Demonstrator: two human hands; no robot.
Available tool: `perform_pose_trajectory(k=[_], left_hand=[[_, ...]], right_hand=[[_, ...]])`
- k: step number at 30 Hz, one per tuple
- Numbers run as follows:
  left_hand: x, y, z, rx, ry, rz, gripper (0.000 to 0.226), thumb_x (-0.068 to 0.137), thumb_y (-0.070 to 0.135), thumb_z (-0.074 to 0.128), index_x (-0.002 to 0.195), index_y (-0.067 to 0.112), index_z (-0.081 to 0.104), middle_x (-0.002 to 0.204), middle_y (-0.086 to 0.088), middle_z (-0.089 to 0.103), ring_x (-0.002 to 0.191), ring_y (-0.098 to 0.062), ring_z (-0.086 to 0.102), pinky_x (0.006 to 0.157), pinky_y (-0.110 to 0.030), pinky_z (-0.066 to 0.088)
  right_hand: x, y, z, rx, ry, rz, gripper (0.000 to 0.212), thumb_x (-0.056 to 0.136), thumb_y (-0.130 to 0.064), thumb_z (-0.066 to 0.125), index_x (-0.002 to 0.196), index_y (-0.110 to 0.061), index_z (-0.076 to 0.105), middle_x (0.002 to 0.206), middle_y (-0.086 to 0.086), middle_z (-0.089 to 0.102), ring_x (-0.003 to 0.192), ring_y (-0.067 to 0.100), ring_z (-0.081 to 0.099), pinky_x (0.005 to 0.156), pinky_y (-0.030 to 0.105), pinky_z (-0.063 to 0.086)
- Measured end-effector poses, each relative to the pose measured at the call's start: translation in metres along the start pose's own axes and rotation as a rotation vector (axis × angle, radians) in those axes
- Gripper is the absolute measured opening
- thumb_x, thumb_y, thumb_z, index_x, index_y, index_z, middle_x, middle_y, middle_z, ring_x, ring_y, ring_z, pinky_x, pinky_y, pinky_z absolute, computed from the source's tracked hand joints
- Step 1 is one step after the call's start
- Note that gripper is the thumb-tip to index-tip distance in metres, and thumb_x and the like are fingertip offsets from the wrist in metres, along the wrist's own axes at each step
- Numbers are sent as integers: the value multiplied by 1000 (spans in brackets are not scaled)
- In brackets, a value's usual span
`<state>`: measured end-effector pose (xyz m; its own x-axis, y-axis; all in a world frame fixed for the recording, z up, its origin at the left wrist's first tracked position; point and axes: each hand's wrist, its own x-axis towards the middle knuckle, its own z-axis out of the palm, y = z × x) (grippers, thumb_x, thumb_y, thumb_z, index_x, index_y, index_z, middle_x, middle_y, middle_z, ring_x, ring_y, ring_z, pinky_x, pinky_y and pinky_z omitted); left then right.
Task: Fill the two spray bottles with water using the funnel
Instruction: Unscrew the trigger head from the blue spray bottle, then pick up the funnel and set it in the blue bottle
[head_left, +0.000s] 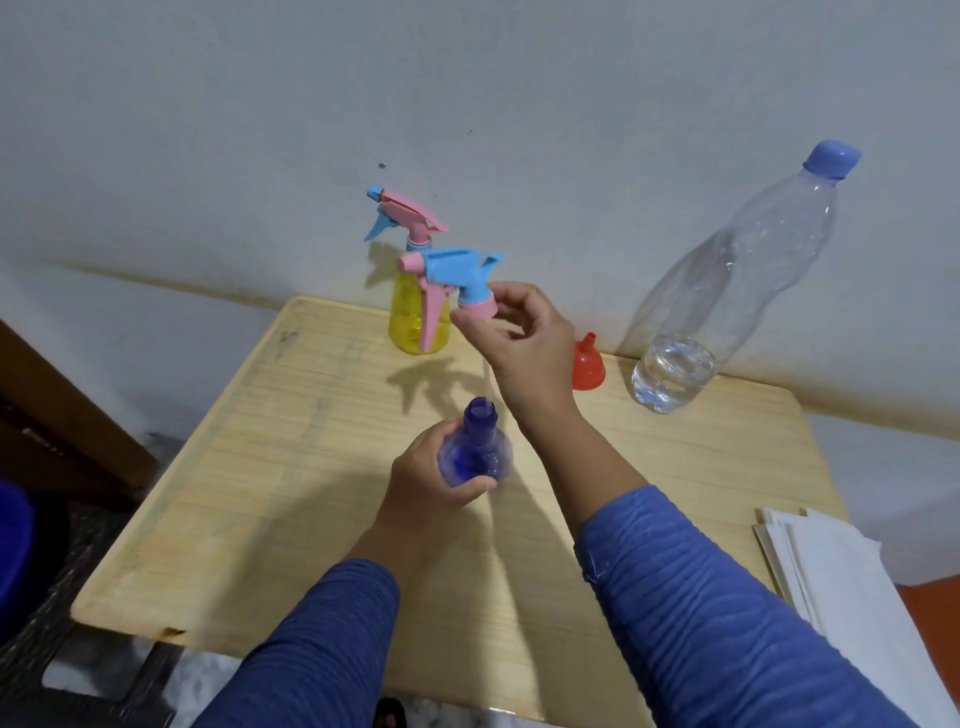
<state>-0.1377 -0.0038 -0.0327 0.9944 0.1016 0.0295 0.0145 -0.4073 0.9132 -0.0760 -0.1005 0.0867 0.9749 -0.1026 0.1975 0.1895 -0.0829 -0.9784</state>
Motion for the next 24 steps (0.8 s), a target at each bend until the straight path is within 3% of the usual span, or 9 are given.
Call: perform_pose_trajectory(k=[4, 7, 10, 12, 17, 21, 24], left_hand=[[1, 0, -1, -6, -15, -15, 62, 62, 20, 83, 118, 24, 56, 105, 13, 60, 95, -4, 58, 77, -4, 41], [1, -1, 0, 6, -22, -16, 66, 61, 23, 83, 120, 26, 54, 107, 14, 60, 97, -3, 57, 75, -1, 40], [1, -1, -1, 15, -23, -13, 67, 61, 24, 83, 121, 27, 53, 108, 15, 59, 98, -2, 56, 76, 0, 39], [1, 0, -1, 18, -22, -13, 66, 62, 24, 83, 120, 28, 53, 108, 17, 58, 97, -1, 56, 76, 1, 39], [1, 2, -1, 13, -9, -1, 63, 62, 21, 84, 116, 31, 52, 103, 24, 54, 93, 1, 54, 71, 4, 37], [2, 1, -1, 103, -17, 59, 75, 60, 36, 83, 126, 18, 51, 110, 17, 51, 96, -2, 50, 72, 5, 35], [3, 2, -2, 144, -40, 51, 76, 64, 35, 83, 129, 17, 49, 111, 16, 49, 98, -3, 48, 70, 3, 35]], right_hand=[[19, -29, 8, -24, 54, -80, 31, 72, -23, 80, 100, -21, 68, 93, -4, 71, 89, 10, 67, 84, 33, 55], [28, -36, 6, -82, 79, -99, 27, 74, -25, 78, 98, -19, 68, 87, -7, 70, 83, 4, 65, 79, 23, 52], [27, -18, -5, -183, 125, -20, 27, 76, -32, 76, 99, -18, 69, 86, -8, 70, 87, 6, 66, 77, 12, 47], [19, 8, -17, -321, 167, 64, 32, 78, -35, 73, 103, -16, 69, 88, -7, 69, 89, 8, 64, 66, 6, 39], [-15, 76, -48, -520, 243, 276, 35, 82, -38, 67, 108, -15, 68, 94, -1, 71, 82, 14, 61, 54, 11, 34], [-31, 115, -55, -591, 241, 409, 38, 78, -46, 66, 103, -17, 70, 82, 4, 70, 94, 25, 60, 75, 31, 48], [-36, 123, -59, -630, 233, 440, 38, 80, -41, 65, 109, -17, 68, 89, 6, 70, 107, 26, 51, 86, 36, 47]])
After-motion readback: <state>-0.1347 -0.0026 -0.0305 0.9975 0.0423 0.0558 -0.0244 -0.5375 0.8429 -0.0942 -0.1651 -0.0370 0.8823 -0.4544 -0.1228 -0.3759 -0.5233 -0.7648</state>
